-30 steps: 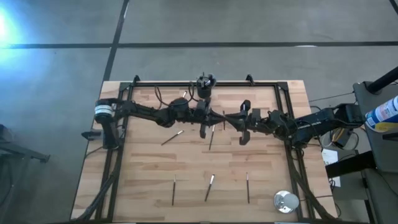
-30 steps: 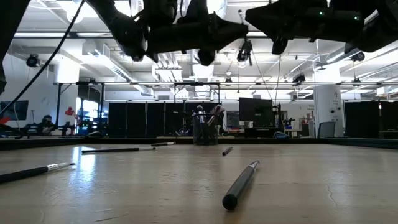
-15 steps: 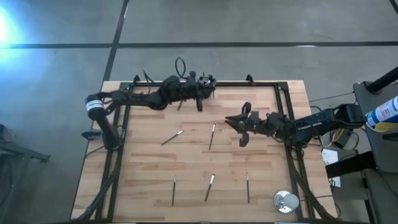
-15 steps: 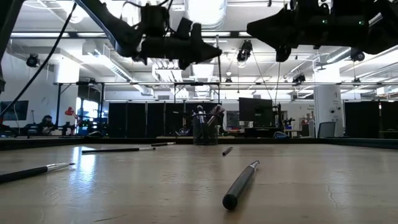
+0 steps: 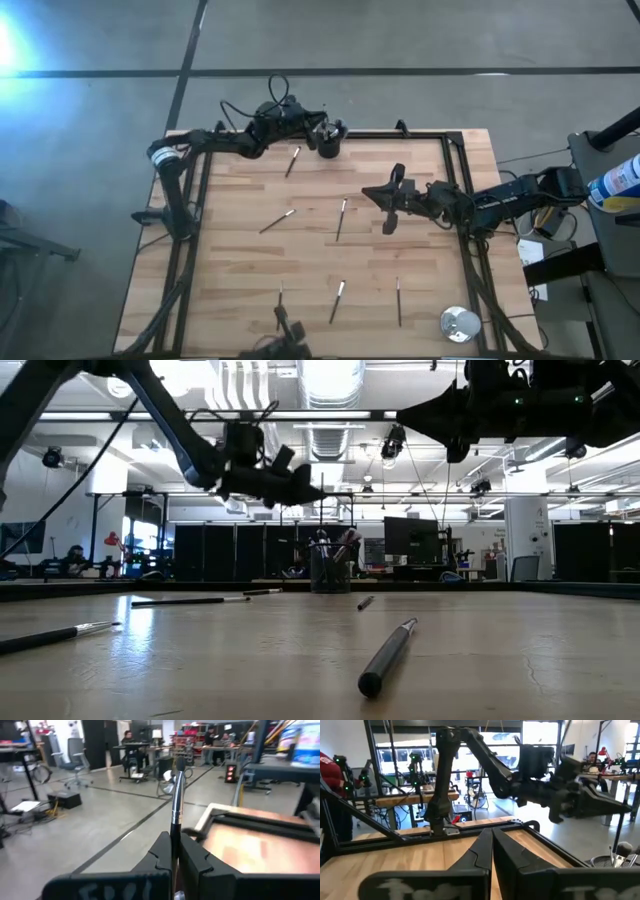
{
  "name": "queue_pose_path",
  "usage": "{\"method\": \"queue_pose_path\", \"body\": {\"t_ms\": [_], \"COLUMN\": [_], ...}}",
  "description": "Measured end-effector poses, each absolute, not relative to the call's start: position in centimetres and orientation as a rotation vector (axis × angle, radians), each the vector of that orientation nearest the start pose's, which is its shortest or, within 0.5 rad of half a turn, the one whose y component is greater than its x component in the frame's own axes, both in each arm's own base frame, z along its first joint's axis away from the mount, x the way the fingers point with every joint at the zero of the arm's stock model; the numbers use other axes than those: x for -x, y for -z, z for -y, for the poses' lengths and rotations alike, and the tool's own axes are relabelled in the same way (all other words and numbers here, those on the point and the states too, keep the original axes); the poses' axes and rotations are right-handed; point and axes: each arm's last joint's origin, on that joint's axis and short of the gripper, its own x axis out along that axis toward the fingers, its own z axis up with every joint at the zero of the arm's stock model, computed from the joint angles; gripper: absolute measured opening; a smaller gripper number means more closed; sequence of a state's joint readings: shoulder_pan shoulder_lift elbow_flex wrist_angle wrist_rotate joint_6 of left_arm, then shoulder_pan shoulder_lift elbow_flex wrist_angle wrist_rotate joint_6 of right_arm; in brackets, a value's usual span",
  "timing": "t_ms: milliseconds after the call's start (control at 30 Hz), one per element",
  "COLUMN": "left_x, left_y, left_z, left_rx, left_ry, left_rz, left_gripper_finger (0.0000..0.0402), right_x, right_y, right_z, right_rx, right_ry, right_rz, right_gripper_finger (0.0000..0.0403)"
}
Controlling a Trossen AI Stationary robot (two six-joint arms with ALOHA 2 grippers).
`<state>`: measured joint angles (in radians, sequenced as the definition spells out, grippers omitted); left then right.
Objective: Put items in baskets/containers
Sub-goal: Put the black eyeshadow brush into the black pen holder
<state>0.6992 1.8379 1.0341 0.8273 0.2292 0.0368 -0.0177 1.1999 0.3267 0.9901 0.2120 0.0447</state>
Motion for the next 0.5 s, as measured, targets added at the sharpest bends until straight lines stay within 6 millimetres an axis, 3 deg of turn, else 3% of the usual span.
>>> {"method": "queue_pose_path", "body": {"t_ms": [167, 500], "left_x": [-31.2, -31.6], "left_y": [-20.5, -18.4], "left_z": [-26.6, -26.9], "left_rx": [-0.035, 0.015], "left_ry": [-0.485, -0.471], "left_rz": [-0.013, -0.078], "left_gripper_finger": [0.0009, 0.0009], "right_x": [-22.3, -22.3], "right_y": [-21.1, -20.9], "right_z": [1.0, 1.0], "right_rx": [-0.055, -0.049], "right_ry": [0.227, 0.228], "right_rz": [0.12, 0.099], "right_gripper_finger": [0.0008, 0.0008]}}
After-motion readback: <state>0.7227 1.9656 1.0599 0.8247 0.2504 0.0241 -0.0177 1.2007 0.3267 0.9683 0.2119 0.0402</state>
